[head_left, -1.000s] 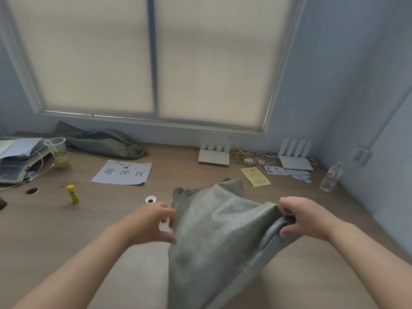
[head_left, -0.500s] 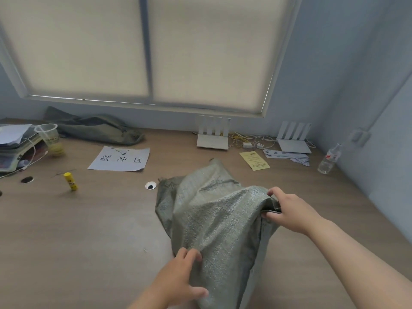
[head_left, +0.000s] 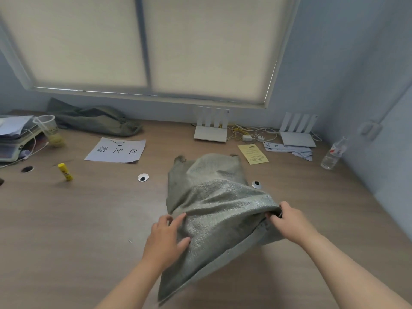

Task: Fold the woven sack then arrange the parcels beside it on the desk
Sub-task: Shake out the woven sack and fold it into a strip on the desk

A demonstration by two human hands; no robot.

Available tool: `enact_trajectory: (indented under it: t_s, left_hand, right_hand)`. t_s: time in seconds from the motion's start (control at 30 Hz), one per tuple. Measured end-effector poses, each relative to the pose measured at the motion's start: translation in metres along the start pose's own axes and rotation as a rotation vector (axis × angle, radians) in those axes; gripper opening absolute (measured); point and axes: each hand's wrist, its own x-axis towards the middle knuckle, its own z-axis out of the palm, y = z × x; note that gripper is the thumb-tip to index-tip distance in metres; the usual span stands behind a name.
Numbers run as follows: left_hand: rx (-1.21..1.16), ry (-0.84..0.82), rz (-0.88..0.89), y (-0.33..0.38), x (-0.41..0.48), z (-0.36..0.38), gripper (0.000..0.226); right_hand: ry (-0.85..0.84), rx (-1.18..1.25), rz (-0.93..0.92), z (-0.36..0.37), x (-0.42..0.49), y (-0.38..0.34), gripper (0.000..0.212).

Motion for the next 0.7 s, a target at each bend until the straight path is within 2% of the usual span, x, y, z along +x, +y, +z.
enact_trajectory:
  t_s: [0.1,0.23,0.3,0.37,0.43,0.53,0.7]
  left_hand:
    - [-0.192,-0.096,-0.054,0.002,-0.009,0.0,0.096]
    - [-0.084,-0.322,-0.062,-0.008,-0.045,0.012,0.134]
    - [-0.096,-0.386,-0.098,-0.011,-0.065,0.024,0.14]
    - [-0.176,-0.36,-0.126,-0.011,-0.076,0.036,0.131]
    - [-0.268,-0.268,-0.156,-0.011,-0.079,0.044,0.113]
    - [-0.259,-0.115,-0.144,-0.012,-0.072,0.044,0.09]
    - [-0.357,0.075,-0.099,-0.029,-0.045,0.03,0.081]
  right_hand:
    - [0.016,0.105,0.071,0.01,0.011,0.019,0.026]
    - [-0.005,0.155,0.105,0.017,0.023,0.037,0.027]
    - [-0.019,0.179,0.098,0.019,0.026,0.042,0.027]
    - [-0.035,0.219,0.098,0.023,0.03,0.049,0.027]
    - [-0.056,0.265,0.101,0.026,0.032,0.054,0.027]
    - [-0.079,0.343,0.096,0.03,0.03,0.062,0.028]
    - [-0.144,0.522,0.081,0.021,0.014,0.063,0.035]
